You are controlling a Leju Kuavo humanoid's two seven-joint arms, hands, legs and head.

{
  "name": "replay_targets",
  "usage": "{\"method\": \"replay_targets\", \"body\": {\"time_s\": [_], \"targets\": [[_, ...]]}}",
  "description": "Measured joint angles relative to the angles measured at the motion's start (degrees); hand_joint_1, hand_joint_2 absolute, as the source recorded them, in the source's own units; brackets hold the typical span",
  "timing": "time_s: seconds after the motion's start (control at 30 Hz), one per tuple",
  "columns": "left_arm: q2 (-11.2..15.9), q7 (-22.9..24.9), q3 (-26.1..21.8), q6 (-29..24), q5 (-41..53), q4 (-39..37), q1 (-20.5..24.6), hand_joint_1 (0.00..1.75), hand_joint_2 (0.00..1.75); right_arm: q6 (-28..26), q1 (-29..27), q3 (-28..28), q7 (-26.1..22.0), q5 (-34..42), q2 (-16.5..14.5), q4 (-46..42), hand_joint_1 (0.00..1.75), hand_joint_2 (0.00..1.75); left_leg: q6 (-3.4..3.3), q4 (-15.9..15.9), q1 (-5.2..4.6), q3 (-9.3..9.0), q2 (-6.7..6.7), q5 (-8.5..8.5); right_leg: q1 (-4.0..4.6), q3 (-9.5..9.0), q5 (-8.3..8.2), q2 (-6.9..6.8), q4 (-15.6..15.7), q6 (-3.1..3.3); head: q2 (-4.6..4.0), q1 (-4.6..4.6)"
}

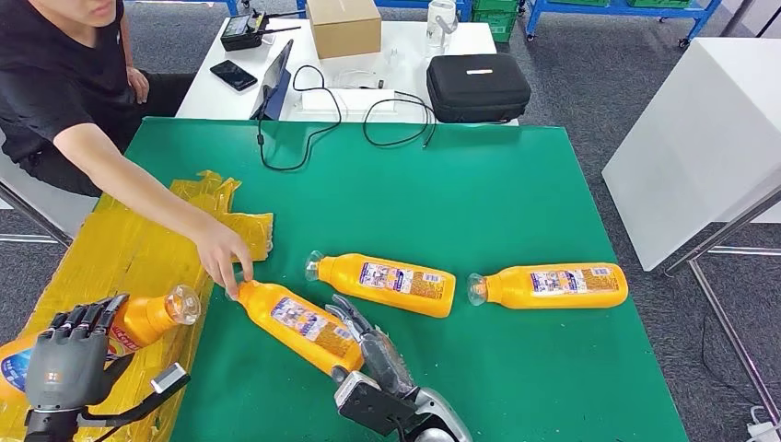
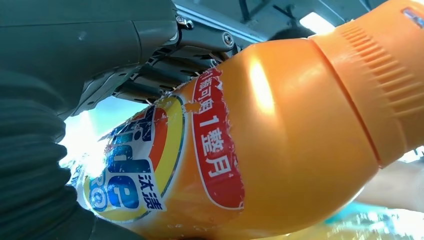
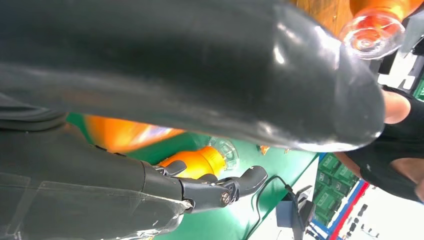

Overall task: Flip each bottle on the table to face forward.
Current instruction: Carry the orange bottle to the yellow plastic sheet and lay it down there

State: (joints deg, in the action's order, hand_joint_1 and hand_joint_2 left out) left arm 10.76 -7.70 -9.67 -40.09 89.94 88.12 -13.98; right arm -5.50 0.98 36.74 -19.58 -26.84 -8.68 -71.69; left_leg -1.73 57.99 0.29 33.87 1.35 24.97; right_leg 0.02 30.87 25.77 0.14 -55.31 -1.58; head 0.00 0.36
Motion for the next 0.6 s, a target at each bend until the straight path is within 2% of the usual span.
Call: {"method": "replay_targets", "body": {"time_s": [0.23, 0.6], "targets": [[0.88, 0.66, 3.02, -0.02, 0.00, -2.99, 0.20, 1.75, 1.75, 0.04, 0.00, 0.00, -0.05, 0.23, 0.21, 0.00, 0.00, 0.00, 0.00, 0.00, -0.03, 0.01, 0.03, 0.00, -0.02, 0.28, 0.00, -0.01, 0.01, 0.00, 0.00, 0.00], [-1.91, -3.18, 7.17, -0.04, -0.21, -5.73, 0.43, 1.75, 1.75, 0.04, 0.01, 0.00, -0.07, 0.46, 0.38, 0.07, 0.00, 0.00, -0.02, 0.00, -0.02, 0.04, -0.02, -0.02, -0.01, -0.08, -0.02, 0.00, 0.01, -0.02, 0.00, -0.01]]}}
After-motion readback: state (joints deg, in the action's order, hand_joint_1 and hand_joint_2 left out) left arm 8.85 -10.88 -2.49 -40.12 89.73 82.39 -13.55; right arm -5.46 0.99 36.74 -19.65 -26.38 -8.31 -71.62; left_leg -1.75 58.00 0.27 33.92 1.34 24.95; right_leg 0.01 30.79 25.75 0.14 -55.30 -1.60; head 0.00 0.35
